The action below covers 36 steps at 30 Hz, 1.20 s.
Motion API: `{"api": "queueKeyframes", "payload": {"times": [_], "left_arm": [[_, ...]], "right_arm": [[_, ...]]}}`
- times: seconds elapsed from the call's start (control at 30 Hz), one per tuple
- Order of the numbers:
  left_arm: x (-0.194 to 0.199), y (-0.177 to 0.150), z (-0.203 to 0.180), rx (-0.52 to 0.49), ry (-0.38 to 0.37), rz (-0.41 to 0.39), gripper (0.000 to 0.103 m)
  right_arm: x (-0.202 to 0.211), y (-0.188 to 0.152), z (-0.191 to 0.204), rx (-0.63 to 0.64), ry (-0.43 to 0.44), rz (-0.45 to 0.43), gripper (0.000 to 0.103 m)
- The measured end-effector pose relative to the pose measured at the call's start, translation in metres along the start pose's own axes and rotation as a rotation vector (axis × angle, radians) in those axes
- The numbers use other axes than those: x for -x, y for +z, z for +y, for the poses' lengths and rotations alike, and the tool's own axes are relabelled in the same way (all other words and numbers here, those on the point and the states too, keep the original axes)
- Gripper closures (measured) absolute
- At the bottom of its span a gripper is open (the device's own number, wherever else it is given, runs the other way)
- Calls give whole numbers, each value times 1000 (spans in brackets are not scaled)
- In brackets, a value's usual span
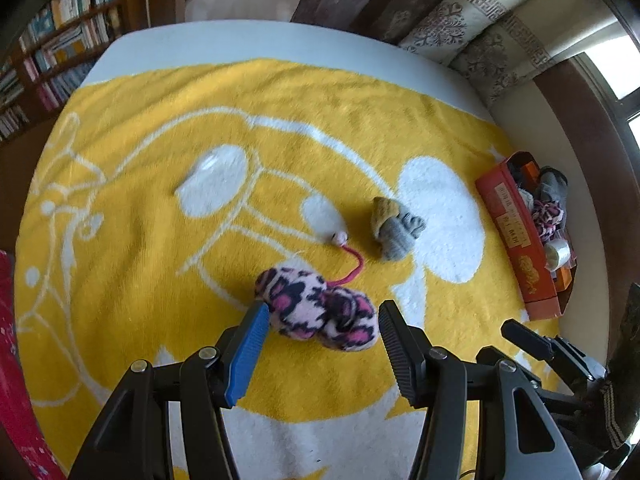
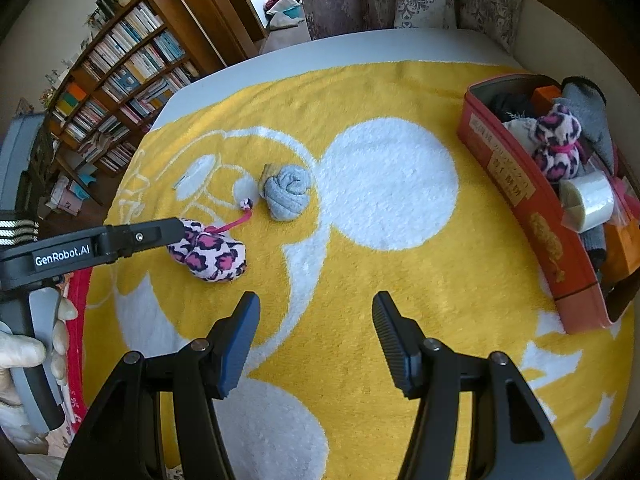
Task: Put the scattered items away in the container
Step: 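Grasp the pink leopard plush with the left tool while the right tool grasps the grey knit ball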
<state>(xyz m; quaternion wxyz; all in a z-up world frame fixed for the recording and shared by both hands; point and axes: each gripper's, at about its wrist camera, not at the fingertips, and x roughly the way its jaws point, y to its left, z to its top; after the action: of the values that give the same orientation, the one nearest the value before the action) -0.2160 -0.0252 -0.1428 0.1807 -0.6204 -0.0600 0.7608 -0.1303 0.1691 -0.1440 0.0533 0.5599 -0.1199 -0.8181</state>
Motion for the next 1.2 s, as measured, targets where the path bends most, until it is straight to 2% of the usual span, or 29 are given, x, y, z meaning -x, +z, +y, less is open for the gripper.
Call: {"api": "queueKeyframes", "payload": {"times": [0.27, 0.3, 0.37, 0.57, 0.7, 1.0, 1.2], "left_arm": [[-10, 1, 0, 2, -28, 21, 44], [-11, 2, 1, 8, -26, 24, 43], [-15, 3, 4, 28, -36, 26, 32], [-40, 5, 12, 56, -26, 66, 32], [-53, 4, 20, 101, -71, 90, 27], [-57, 11, 9, -5, -37, 65, 27], [-56, 12, 8, -32, -40, 65, 27]], "right_arm": [[-5, 2, 1, -5, -8, 12, 40], [-6, 2, 0, -5, -9, 13, 40], [-7, 2, 0, -4, -11, 15, 40], [-10, 3, -3, -11, -19, 24, 40], [-13, 4, -6, -19, -24, 31, 40], [-26, 12, -4, 0, -26, 54, 40], [-37, 38, -1, 12, -33, 34, 40]]}}
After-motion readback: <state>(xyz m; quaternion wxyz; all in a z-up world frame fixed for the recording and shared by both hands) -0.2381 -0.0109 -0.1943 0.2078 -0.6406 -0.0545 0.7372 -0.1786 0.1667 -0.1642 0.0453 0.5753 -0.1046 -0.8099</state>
